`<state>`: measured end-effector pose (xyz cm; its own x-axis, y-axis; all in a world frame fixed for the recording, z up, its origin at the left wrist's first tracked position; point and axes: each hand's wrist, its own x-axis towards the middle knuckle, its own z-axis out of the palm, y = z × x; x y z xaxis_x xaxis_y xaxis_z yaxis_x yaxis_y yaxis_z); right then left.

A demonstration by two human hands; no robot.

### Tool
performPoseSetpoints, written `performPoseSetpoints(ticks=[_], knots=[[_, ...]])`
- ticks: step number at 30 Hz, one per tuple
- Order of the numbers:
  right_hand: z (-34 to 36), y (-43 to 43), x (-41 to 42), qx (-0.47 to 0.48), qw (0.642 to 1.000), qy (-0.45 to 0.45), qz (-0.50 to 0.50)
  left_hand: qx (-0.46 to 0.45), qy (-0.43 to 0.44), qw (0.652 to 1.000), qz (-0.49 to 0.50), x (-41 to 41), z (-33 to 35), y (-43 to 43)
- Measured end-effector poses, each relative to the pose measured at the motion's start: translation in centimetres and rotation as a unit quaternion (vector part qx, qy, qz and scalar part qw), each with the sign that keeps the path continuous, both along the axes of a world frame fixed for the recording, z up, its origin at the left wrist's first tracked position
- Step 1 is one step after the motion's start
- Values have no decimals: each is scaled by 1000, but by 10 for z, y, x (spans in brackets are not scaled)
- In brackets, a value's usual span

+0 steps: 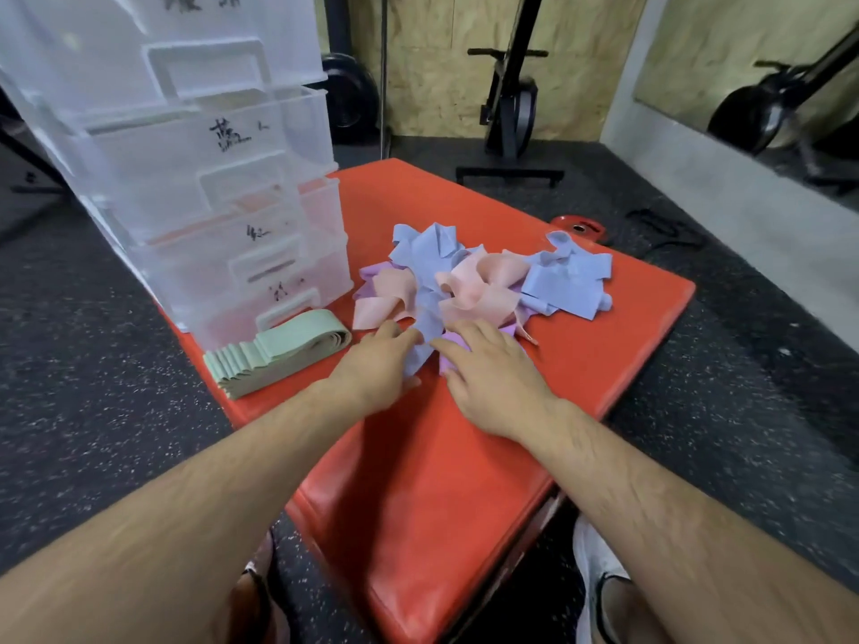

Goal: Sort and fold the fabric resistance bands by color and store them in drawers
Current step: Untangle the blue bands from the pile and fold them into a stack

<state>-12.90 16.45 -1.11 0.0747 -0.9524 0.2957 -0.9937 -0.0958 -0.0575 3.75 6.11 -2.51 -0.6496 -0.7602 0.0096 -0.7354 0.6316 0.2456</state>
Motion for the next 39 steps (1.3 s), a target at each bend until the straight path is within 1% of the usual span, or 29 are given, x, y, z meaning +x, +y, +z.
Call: performPoseSetpoints(ticks=[3,7,10,12,14,16,19,21,22,23,25,26,27,28,30,33,36,37,39], knots=[[-1,5,-4,14,1000,1,1,6,37,999,8,-4,6,2],[2,6,-1,58,998,-28,9,20,71,997,35,-4,13,8],[6,2,3,99,994,-36,5,61,113,989,72,-2,24,17],[5,-1,6,111,991,-70,1,73,114,987,84,3,33,25],[4,-4,10,117,983,-137,-16,91,106,988,64,10,40,33],[2,-8,12,115,974,-191,-40,159,96,982,25,18,45,40],[-1,-12,15,116,966,-223,-56,287,86,954,-21,29,49,48],[-2,-13,17,124,965,-222,-57,309,84,947,-12,32,50,47],[-4,-14,17,123,967,-218,-54,290,94,953,0,31,49,45],[-4,-15,18,122,968,-213,-49,244,111,963,14,30,47,40],[-5,-17,19,125,971,-203,-38,117,136,983,41,24,42,30],[-6,-19,19,128,972,-195,-29,58,135,988,53,22,39,24],[-7,-21,19,136,973,-183,-21,18,134,989,61,20,34,17],[-8,-22,19,142,975,-172,-15,-2,127,990,60,18,29,11],[-9,-24,19,143,978,-154,-8,-9,89,995,41,15,19,1],[-8,-25,17,116,980,-164,3,-39,55,998,7,7,14,-3],[3,-24,14,55,979,-196,8,-89,64,994,-15,3,26,-4],[8,-23,13,38,976,-216,-2,-97,80,992,-21,3,33,-3],[15,-23,11,8,958,-285,-15,-99,121,987,-36,6,47,0]])
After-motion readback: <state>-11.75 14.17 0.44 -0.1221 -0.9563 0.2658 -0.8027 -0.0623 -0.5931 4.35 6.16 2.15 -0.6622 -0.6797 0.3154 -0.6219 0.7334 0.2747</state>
